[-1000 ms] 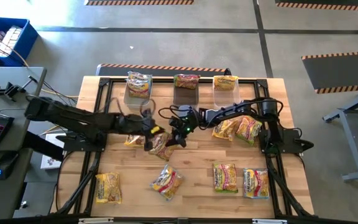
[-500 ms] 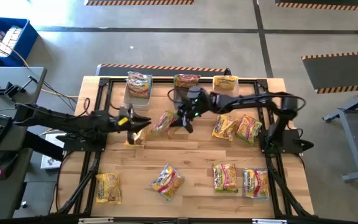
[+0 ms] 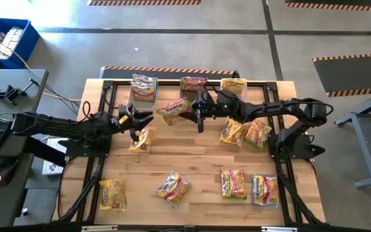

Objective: Sort Maruchan noodles
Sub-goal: Put the green noodle pack into the black bin

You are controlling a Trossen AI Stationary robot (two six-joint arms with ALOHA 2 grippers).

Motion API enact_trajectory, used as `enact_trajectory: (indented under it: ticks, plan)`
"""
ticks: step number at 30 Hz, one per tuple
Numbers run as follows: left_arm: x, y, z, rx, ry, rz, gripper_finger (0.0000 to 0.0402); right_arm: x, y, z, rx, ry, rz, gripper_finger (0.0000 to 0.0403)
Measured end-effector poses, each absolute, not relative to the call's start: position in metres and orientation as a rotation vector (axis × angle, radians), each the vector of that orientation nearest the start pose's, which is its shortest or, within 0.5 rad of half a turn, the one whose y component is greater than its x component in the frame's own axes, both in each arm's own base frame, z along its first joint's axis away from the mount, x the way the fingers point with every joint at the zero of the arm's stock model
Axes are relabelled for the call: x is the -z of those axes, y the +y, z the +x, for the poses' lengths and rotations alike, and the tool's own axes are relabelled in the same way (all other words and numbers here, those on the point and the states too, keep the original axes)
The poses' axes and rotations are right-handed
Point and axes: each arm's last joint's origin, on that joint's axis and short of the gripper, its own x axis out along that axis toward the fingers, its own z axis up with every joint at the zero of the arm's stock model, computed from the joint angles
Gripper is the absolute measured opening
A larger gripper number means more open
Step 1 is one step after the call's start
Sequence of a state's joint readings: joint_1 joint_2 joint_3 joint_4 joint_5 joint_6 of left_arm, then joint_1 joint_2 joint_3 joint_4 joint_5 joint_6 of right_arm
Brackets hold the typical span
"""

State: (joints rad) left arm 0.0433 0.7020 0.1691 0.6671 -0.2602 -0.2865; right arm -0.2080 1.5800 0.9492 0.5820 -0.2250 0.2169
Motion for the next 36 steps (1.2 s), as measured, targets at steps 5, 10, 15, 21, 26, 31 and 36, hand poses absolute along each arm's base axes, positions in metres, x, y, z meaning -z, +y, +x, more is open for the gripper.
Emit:
enact_trajectory:
  ticks: [5, 10, 15, 21, 26, 31, 36]
  plan:
    - [-0.214, 0.018, 0.159, -0.269, -0.198, -0.339, 0.0171, -0.268, -0.060, 0.345, 0.002, -0.025, 0.203, 0.0114]
    - [-0.215, 0.021, 0.166, -0.252, -0.232, -0.345, 0.0202, -0.273, -0.055, 0.346, -0.016, -0.067, 0.189, 0.0114]
    - [-0.229, 0.025, 0.181, -0.218, -0.242, -0.297, 0.0213, -0.273, -0.053, 0.346, -0.022, -0.071, 0.189, 0.0114]
    - [-0.238, 0.032, 0.205, -0.196, -0.206, -0.233, 0.0214, -0.273, -0.052, 0.347, -0.022, -0.073, 0.188, 0.0114]
    - [-0.242, 0.038, 0.217, -0.206, -0.186, -0.185, 0.0214, -0.273, -0.052, 0.347, -0.017, -0.073, 0.188, 0.0115]
    - [-0.243, 0.040, 0.220, -0.189, -0.178, -0.156, 0.0195, -0.272, -0.052, 0.347, -0.013, -0.066, 0.189, 0.0116]
    - [-0.245, 0.040, 0.219, -0.187, -0.181, -0.117, 0.0137, -0.269, -0.052, 0.347, -0.002, -0.030, 0.122, 0.0143]
